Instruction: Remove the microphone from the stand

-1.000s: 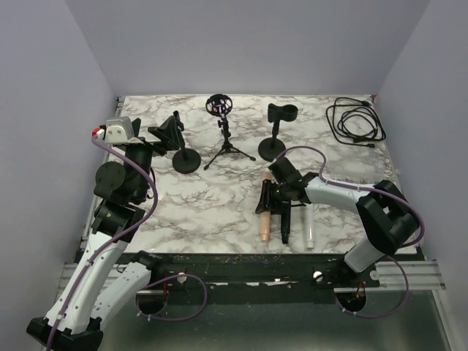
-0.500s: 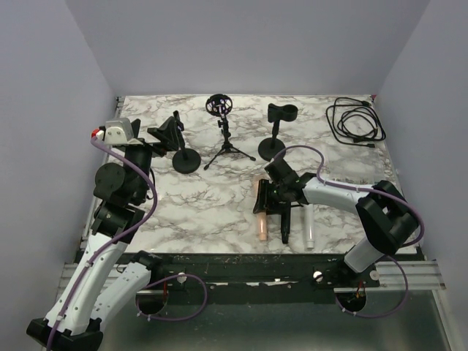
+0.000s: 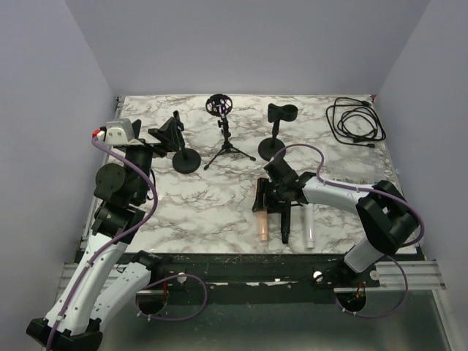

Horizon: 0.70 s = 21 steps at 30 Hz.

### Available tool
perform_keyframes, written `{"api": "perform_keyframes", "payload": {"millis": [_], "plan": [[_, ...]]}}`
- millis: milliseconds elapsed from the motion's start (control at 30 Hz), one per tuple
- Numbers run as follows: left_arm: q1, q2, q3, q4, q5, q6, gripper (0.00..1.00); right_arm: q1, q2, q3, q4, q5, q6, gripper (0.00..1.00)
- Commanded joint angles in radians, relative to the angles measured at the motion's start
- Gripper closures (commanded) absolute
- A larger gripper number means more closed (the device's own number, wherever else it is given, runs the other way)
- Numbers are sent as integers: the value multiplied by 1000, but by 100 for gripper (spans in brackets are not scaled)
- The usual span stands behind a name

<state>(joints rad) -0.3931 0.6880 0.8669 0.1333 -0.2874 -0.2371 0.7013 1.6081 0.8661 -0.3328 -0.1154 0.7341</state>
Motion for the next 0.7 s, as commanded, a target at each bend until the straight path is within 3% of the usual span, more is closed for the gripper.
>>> {"api": "perform_keyframes", "payload": {"millis": [0, 333, 667], "plan": [[-4, 2, -15, 29, -4, -4, 1, 4, 1, 18, -77, 98, -34, 36], [-18, 18, -26, 43, -12, 25, 1, 4, -145, 102, -130, 165, -102, 29], [-99, -9, -42, 58, -34, 53, 1, 3, -433, 108, -111, 231, -194, 18]]}}
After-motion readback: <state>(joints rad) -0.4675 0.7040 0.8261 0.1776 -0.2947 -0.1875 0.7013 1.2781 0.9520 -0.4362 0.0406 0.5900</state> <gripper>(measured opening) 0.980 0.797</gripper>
